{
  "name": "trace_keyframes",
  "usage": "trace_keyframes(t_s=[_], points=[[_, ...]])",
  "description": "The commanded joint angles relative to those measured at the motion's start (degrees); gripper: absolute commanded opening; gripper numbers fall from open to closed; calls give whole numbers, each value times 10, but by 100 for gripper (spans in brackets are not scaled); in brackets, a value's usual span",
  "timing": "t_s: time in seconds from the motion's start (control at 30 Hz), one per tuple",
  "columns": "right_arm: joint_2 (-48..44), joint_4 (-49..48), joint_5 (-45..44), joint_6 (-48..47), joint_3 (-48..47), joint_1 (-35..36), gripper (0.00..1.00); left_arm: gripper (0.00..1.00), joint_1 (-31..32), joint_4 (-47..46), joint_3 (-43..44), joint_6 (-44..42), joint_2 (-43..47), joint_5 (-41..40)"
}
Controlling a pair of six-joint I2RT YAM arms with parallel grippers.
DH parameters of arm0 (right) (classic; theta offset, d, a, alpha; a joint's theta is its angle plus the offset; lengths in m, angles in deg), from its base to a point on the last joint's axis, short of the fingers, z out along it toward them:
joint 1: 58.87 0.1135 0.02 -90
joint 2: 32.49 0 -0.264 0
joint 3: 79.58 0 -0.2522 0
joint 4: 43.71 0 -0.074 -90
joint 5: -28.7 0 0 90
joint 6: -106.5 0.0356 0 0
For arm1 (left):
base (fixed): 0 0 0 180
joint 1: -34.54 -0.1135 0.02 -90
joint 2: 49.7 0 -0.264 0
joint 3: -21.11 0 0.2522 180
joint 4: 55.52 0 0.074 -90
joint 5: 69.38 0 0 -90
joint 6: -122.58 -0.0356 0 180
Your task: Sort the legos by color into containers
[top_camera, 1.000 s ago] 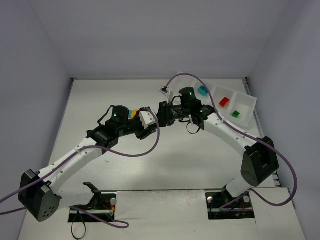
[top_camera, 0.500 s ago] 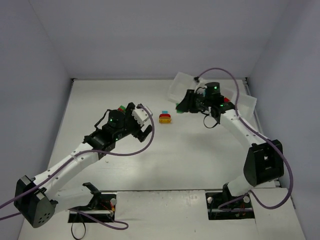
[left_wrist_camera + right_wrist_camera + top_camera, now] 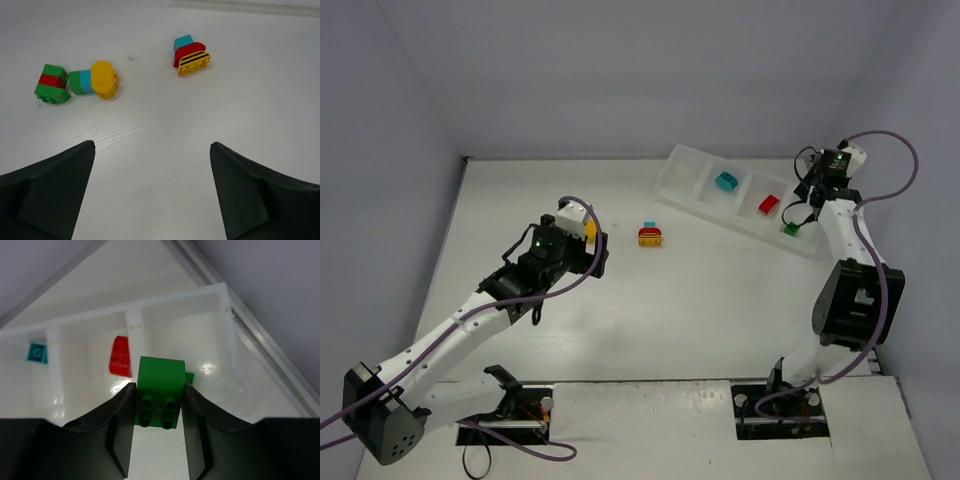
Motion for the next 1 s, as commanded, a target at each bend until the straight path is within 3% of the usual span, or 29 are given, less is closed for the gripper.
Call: trace_keyframes(t_s=[0.0,0.13,0.23,0.47,0.73,0.97], points=[[62,-5,-53,-8,-40,-25,13,91,-4,14,16,68,-6,-42],[116,-4,-37,-21,-81,-33,20,91,-4,24,22,71,-16,-43],[140,0,-34,-27,-100,-35,31,91,-5,32,28,68,-27,-43],[154,3,-3,-35,-112,-40,63,91,-5,36,42,71,-49,-38],[77,11,69,-15,-94,-27,65,91,-6,21,66,88,-89,-17],[-47,11,103,12,-8,82,65,91,0,60,174,134,-215,-12]])
